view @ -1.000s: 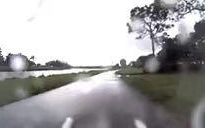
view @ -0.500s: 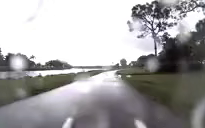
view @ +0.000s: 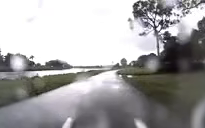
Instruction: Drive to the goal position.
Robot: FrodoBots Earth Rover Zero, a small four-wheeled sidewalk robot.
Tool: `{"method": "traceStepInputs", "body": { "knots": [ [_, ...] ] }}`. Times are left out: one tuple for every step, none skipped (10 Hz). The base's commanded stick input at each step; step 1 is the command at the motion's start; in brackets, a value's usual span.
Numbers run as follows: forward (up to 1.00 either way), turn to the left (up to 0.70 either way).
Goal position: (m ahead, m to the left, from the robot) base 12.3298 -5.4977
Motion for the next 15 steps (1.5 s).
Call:
{"method": "traceStepInputs", "body": {
  "knots": [
    [1.00, 0.00],
    [1.00, 0.00],
    [1.00, 0.00],
    [1.00, 0.00],
    [1.00, 0.00],
    [1.00, 0.00],
    [1.00, 0.00],
    [1.00, 0.00],
    [1.00, 0.00],
    [1.00, 0.00],
    [1.00, 0.00],
    [1.00, 0.00],
    [1.00, 0.00],
    [1.00, 0.00],
    [1.00, 0.00]
  ]
}}
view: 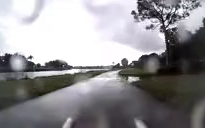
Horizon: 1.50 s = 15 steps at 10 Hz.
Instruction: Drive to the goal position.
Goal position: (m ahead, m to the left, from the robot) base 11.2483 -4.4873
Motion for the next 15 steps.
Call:
{"method": "traceStepInputs", "body": {
  "knots": [
    [1.00, 0.00],
    [1.00, 0.00],
    [1.00, 0.00],
    [1.00, 0.00],
    [1.00, 0.00],
    [1.00, 0.00],
    [1.00, 0.00],
    [1.00, 0.00],
    [1.00, 0.00],
    [1.00, 0.00],
    [1.00, 0.00],
    [1.00, 0.00],
    [1.00, -0.32],
    [1.00, -0.40],
    [1.00, -0.40]
  ]
}}
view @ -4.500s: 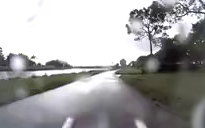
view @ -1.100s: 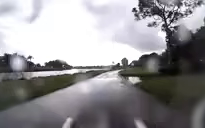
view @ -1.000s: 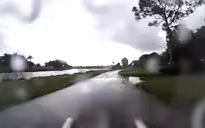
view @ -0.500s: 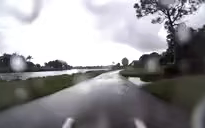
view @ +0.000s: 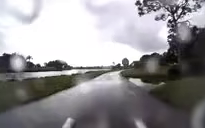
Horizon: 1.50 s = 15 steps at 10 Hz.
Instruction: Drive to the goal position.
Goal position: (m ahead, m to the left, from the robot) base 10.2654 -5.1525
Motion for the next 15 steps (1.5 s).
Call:
{"method": "traceStepInputs", "body": {
  "knots": [
    [1.00, -0.40],
    [1.00, -0.38],
    [1.00, -0.02],
    [1.00, 0.00],
    [1.00, 0.00],
    [1.00, 0.00],
    [1.00, 0.00],
    [1.00, 0.00],
    [1.00, 0.00],
    [1.00, 0.00],
    [1.00, 0.00],
    [1.00, 0.00],
    [1.00, 0.00],
    [1.00, 0.00],
    [1.00, 0.00]
  ]
}}
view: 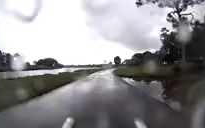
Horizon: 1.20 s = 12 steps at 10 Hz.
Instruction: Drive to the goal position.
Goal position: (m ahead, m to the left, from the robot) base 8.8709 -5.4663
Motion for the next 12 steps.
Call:
{"method": "traceStepInputs", "body": {
  "knots": [
    [1.00, 0.00],
    [1.00, 0.00],
    [1.00, 0.00],
    [1.00, 0.00],
    [1.00, 0.00],
    [1.00, 0.00],
    [1.00, 0.00],
    [1.00, 0.00],
    [1.00, 0.00],
    [1.00, 0.00],
    [1.00, 0.00],
    [1.00, 0.00]
  ]
}}
